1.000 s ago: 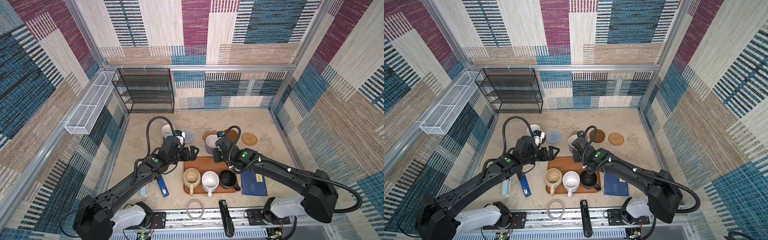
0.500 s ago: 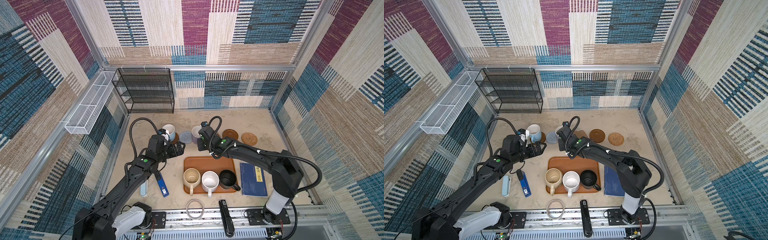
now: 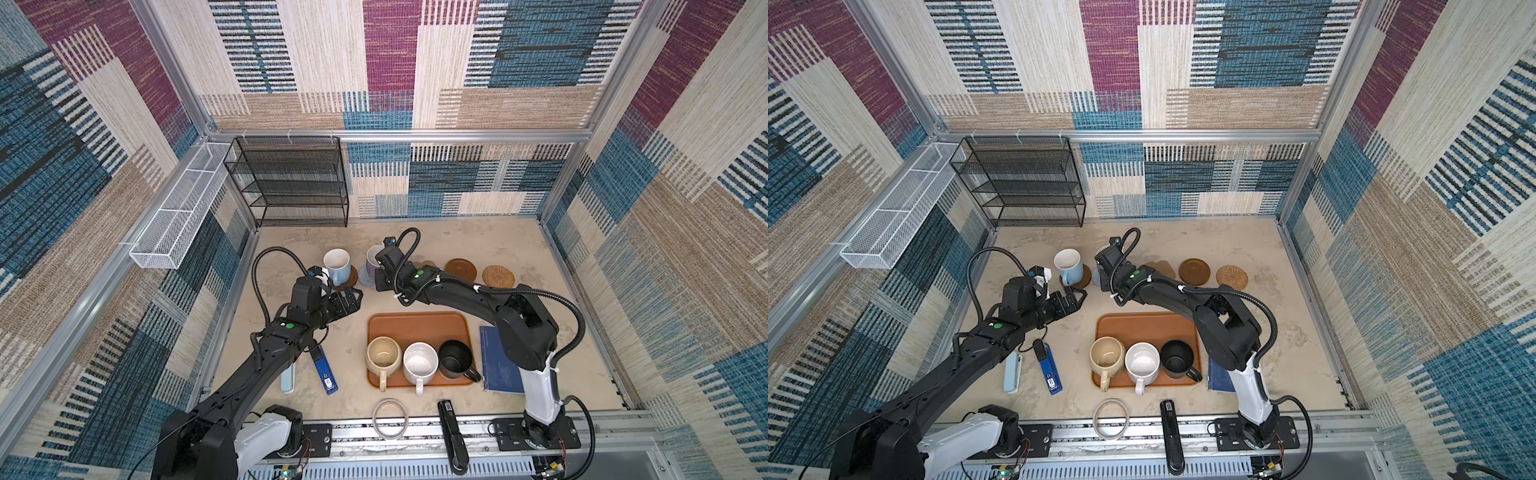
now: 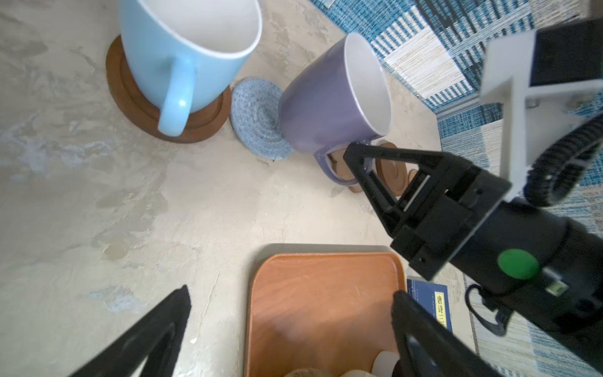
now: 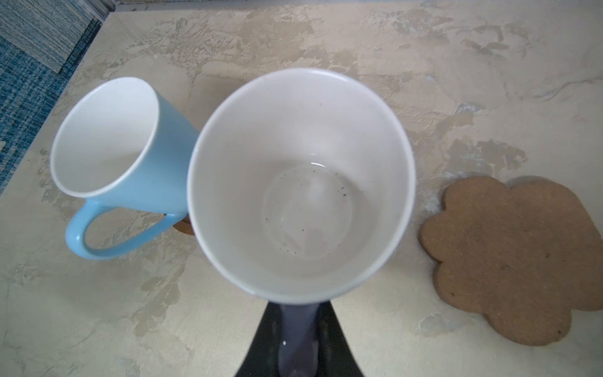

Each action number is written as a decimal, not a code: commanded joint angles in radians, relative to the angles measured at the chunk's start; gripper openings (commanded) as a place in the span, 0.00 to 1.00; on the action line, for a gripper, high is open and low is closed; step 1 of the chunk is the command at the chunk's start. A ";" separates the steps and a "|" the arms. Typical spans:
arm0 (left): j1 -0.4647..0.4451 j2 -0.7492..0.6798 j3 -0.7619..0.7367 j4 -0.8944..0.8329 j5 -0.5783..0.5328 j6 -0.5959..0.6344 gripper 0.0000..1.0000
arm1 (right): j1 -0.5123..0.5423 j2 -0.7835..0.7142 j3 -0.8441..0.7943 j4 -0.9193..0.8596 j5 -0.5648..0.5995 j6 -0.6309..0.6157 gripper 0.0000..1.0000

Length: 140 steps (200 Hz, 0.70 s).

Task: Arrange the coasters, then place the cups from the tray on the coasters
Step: 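Lift the purple mug with right gripper toward the blue woven coaster, then lower the purple mug onto the blue woven coaster and open right gripper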

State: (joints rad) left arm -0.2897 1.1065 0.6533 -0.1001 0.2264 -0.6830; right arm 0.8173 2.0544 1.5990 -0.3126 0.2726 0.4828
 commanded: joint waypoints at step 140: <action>0.005 -0.019 -0.024 0.043 0.001 -0.025 0.99 | 0.028 0.158 0.155 -0.080 0.135 0.065 0.00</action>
State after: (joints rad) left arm -0.2855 1.1007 0.6353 -0.0654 0.2173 -0.7025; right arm 0.8433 2.2116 1.7454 -0.3874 0.3599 0.5236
